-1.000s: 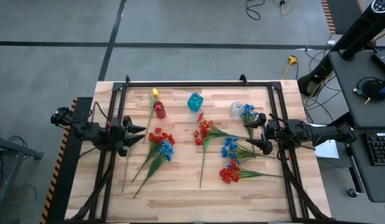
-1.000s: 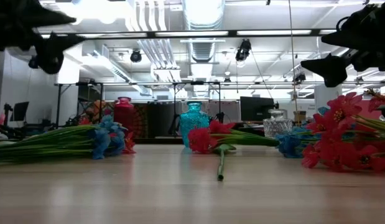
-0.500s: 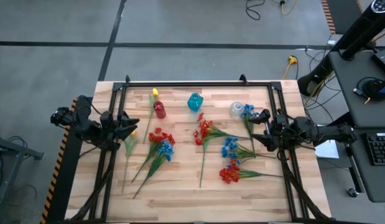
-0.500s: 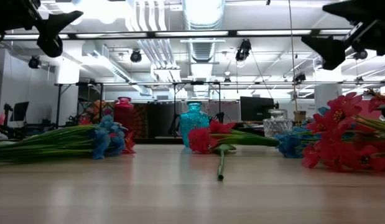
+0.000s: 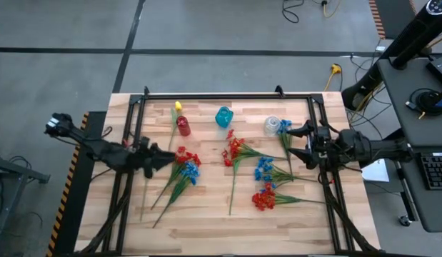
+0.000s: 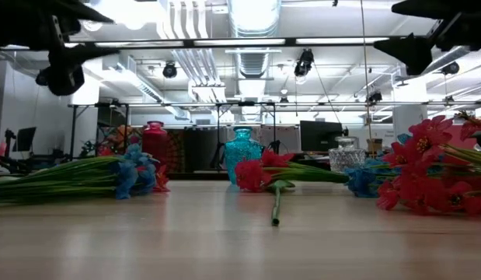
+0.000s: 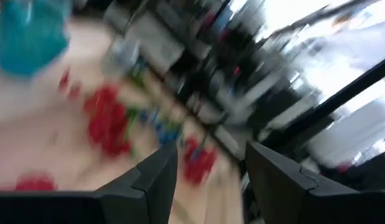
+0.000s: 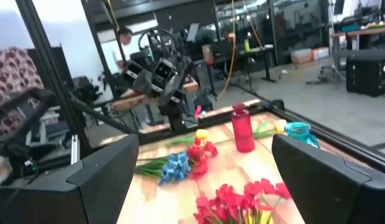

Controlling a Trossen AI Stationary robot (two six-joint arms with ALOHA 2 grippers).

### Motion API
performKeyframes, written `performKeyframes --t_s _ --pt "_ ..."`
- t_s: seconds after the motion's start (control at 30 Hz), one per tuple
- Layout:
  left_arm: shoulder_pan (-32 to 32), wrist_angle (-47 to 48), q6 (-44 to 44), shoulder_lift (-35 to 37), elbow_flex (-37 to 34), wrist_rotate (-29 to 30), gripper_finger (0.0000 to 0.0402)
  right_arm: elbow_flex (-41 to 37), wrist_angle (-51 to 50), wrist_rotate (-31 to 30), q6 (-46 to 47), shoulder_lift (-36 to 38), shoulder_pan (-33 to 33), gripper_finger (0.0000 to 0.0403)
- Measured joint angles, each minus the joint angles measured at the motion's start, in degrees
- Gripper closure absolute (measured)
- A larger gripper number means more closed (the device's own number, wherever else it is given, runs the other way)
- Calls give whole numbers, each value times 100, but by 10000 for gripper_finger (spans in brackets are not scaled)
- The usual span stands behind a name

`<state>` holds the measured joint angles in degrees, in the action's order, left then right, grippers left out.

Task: Sort flowers into vase by color
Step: Put the bottom left blue flower into the red vase

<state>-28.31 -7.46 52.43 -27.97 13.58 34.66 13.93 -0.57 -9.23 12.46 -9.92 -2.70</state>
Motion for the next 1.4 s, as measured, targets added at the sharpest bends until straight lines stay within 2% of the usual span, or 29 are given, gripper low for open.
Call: performKeyframes --t_s 0.17,0.27,0.4,0.53,0.77,0.97,1.13,1.4 --pt "-6 789 504 -1417 996 -725 230 142 -67 8 160 -339 0 41" --pt "-36 1999 900 -2164 1736 -933 230 166 -106 15 311 -526 0 41" --pt "-76 4085 1924 -3145 2685 -1185 230 166 -91 17 453 -692 0 41" --pt "-121 5050 2378 -4071 3383 -1493 230 166 -96 19 597 -792 0 41" --pt "-123 5701 2455 -5497 4421 -1800 223 166 -90 17 602 -819 0 41" --pt "-86 6658 2626 -6417 4881 -1992 191 166 -92 28 754 -819 0 41" --pt "-51 6705 2655 -6726 4918 -2030 162 166 -95 91 862 -819 -2 41" --pt "-40 6163 2596 -6760 4764 -2103 135 166 -93 219 864 -819 -2 41"
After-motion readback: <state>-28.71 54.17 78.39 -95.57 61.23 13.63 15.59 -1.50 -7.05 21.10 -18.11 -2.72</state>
